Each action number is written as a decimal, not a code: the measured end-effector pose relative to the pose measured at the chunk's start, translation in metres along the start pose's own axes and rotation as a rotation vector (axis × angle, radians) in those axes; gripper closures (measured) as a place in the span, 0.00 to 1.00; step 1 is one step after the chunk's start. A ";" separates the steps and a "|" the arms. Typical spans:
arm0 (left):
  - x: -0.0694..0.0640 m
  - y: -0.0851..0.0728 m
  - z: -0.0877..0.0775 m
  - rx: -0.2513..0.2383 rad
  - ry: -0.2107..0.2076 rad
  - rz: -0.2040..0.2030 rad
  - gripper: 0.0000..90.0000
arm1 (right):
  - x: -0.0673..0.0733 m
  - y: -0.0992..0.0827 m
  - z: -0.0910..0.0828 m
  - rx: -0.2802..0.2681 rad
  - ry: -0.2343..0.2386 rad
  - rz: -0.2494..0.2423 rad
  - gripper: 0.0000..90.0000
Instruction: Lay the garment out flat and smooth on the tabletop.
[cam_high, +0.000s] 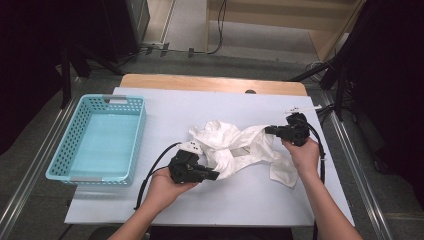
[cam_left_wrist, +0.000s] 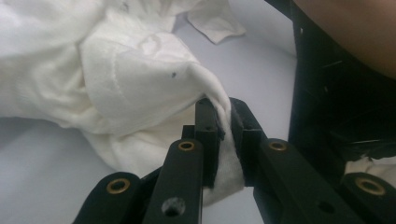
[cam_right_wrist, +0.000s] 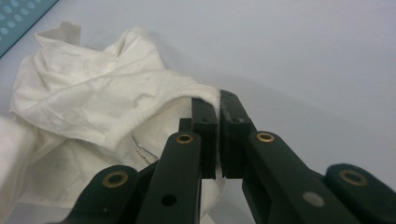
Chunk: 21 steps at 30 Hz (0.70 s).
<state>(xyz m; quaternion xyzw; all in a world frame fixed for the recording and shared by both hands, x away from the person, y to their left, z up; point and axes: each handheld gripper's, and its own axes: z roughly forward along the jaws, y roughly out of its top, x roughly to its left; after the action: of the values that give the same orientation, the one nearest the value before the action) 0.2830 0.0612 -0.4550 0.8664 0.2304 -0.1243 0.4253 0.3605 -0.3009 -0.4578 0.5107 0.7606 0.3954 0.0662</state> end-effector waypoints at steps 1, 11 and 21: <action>-0.002 -0.002 0.003 0.015 -0.006 0.004 0.89 | -0.001 0.000 0.001 0.001 0.000 -0.001 0.94; -0.006 -0.003 0.001 -0.006 -0.031 0.002 0.68 | -0.004 0.000 0.004 0.007 -0.004 -0.011 0.92; -0.013 0.001 -0.014 -0.020 0.011 0.031 0.45 | -0.007 -0.001 -0.001 0.002 -0.001 -0.015 0.82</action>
<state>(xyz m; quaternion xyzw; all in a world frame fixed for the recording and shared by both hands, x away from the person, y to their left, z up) 0.2729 0.0679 -0.4408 0.8662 0.2204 -0.1105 0.4347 0.3627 -0.3072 -0.4595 0.5055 0.7647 0.3936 0.0689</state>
